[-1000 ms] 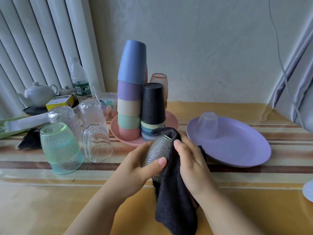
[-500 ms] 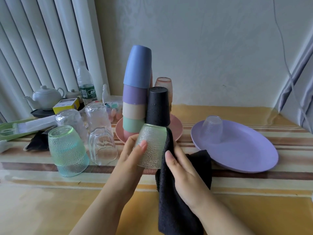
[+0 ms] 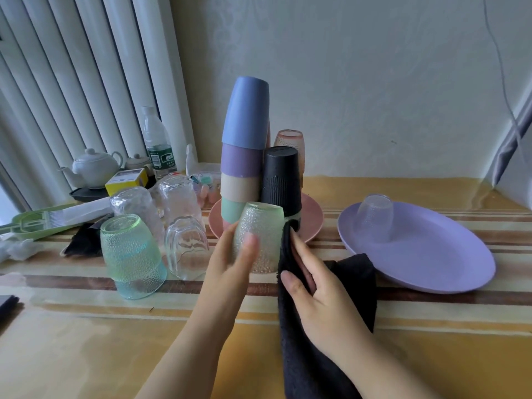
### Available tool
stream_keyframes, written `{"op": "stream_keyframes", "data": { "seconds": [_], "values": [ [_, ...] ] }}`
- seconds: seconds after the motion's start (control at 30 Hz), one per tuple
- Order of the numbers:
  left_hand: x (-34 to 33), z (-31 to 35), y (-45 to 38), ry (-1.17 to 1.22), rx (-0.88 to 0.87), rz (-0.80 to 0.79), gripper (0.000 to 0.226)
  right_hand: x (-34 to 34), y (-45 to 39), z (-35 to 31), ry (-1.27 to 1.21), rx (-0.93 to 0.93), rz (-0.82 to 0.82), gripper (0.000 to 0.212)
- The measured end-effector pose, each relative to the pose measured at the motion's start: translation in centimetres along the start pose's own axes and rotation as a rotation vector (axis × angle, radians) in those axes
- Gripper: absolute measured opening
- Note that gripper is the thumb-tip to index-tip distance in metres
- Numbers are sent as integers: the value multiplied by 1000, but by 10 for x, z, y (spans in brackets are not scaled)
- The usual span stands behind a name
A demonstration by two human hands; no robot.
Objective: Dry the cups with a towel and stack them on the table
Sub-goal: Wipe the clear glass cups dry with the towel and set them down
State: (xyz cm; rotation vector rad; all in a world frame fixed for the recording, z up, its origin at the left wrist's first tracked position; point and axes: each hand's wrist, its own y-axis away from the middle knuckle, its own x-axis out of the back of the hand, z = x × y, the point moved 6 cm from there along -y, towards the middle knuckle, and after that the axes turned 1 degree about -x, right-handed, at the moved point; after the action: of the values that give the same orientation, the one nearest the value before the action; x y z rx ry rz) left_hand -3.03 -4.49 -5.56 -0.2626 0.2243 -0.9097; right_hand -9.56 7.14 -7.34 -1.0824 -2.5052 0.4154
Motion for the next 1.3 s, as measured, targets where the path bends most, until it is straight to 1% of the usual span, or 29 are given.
{"op": "stream_keyframes", "data": {
  "seconds": [0.07, 0.13, 0.27, 0.33, 0.4, 0.47, 0.5, 0.53, 0.57, 0.6, 0.63, 0.67, 0.73, 0.8, 0.9, 1.0, 1.03, 1.17, 1.23, 1.3],
  "values": [
    [0, -3, -1, -35, -14, -40, 45, 0, 0, -1, 7, 12, 15, 55],
    [-3, -5, -1, -54, 3, -106, 44, 3, 0, -6, 2, 4, 35, 52],
    [-19, -10, 6, -73, 64, -353, 46, 21, -3, -7, -133, -122, 121, 30],
    [-23, -8, 8, -35, 64, -424, 56, 29, -3, -2, -256, -173, 170, 23],
    [-21, -8, 7, 48, 60, -410, 79, 31, -3, 2, -358, -223, 184, 26],
    [-15, -10, 5, 164, 96, -321, 94, 27, -1, 6, -385, -253, 166, 21],
    [-13, -12, 4, 219, 112, -280, 93, 24, -1, 7, -370, -255, 147, 19],
    [-12, -12, 3, 274, 125, -244, 85, 20, -1, 7, -343, -250, 115, 24],
    [-11, -13, 3, 314, 135, -206, 69, 16, -1, 7, -312, -233, 86, 36],
    [-11, -11, 3, 321, 140, -171, 48, 14, -1, 6, -285, -223, 64, 45],
    [-10, -9, 2, 277, 140, -124, 30, 13, -1, 6, -262, -212, 60, 48],
    [-7, -10, 0, 212, 129, -64, 22, 15, -1, 5, -244, -191, 65, 44],
    [0, -11, -3, 101, 76, 40, 27, 18, -2, 1, -216, -142, 82, 36],
    [1, -6, -2, 18, 32, 69, 28, 17, -3, -2, -166, -107, 74, 37],
    [-4, -7, 1, -27, 45, -11, 30, 8, -2, -5, -66, -37, 17, 44],
    [-7, -12, 2, -55, 63, -90, 42, 2, -2, -11, 5, 40, 0, 49],
    [-8, -13, 3, -64, 74, -115, 42, 2, -3, -12, 9, 48, 6, 49],
    [-15, -15, 4, -88, 79, -204, 42, 9, -4, -12, -24, 14, 29, 48],
    [-16, -14, 4, -94, 58, -233, 49, 9, -4, -11, -51, -10, 24, 49],
    [-17, -10, 5, -90, 36, -267, 56, 11, -2, -10, -124, -78, 31, 43]
  ]
}}
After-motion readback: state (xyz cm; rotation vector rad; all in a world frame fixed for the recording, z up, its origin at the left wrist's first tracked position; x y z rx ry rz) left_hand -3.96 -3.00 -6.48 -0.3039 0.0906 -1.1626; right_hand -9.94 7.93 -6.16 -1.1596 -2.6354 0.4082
